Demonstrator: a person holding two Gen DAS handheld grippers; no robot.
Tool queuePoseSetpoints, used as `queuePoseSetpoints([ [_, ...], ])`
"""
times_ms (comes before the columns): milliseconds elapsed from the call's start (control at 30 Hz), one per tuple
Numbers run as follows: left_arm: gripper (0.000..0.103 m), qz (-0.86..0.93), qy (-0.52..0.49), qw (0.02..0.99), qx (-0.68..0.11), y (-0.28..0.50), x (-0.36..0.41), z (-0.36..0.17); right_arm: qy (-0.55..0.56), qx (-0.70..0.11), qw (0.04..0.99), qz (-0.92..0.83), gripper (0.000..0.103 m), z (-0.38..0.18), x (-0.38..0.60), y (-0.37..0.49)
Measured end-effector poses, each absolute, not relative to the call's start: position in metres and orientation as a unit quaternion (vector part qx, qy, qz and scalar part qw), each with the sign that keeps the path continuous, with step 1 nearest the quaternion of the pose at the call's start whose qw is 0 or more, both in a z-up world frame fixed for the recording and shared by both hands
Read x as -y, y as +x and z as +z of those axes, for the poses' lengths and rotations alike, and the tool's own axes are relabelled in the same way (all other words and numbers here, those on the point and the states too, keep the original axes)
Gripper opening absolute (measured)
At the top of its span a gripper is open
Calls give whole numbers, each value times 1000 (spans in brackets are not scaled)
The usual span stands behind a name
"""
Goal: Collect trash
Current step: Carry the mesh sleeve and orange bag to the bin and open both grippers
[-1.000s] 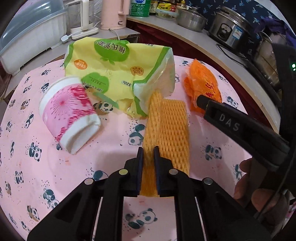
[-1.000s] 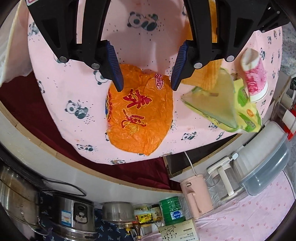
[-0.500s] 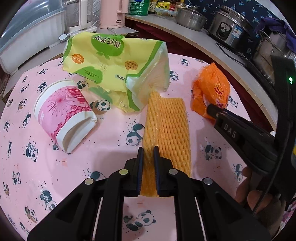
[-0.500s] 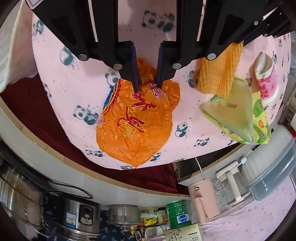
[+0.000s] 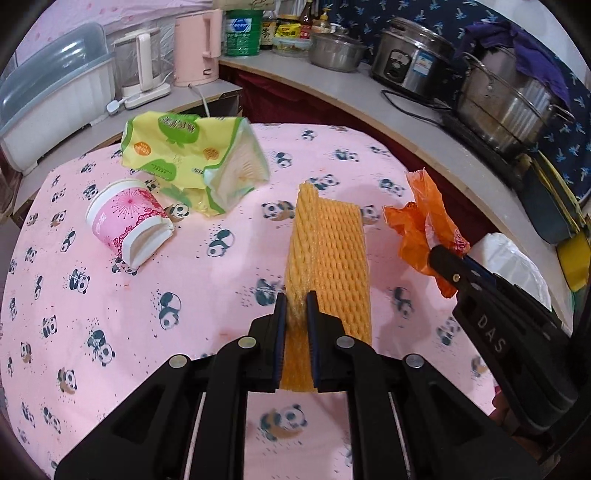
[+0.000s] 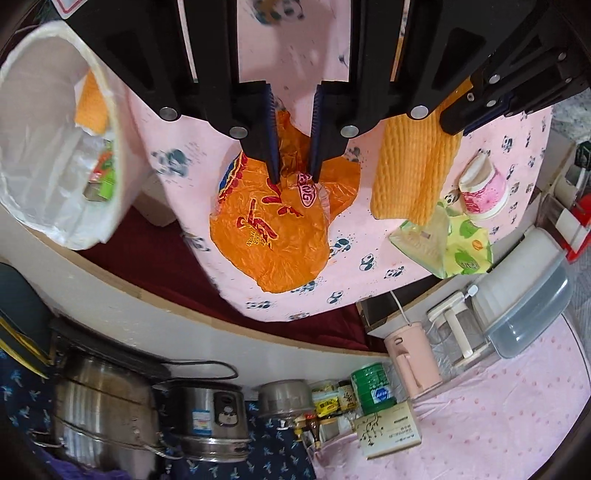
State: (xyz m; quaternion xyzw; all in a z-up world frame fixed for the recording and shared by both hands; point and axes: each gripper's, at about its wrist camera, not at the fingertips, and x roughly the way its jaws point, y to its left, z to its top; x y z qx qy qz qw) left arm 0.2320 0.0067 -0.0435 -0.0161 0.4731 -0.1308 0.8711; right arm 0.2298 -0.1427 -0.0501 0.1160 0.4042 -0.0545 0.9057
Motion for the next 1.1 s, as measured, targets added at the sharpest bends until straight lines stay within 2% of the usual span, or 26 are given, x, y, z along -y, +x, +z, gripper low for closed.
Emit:
queuePoseSetpoints([
  [533, 10, -187, 39, 885, -424, 153, 76, 9, 145, -356, 918, -100, 15, -7, 207, 124],
  [1100, 10, -244, 104, 874, -407, 110, 174, 12, 190, -333, 909, -164, 15, -10, 291, 54],
])
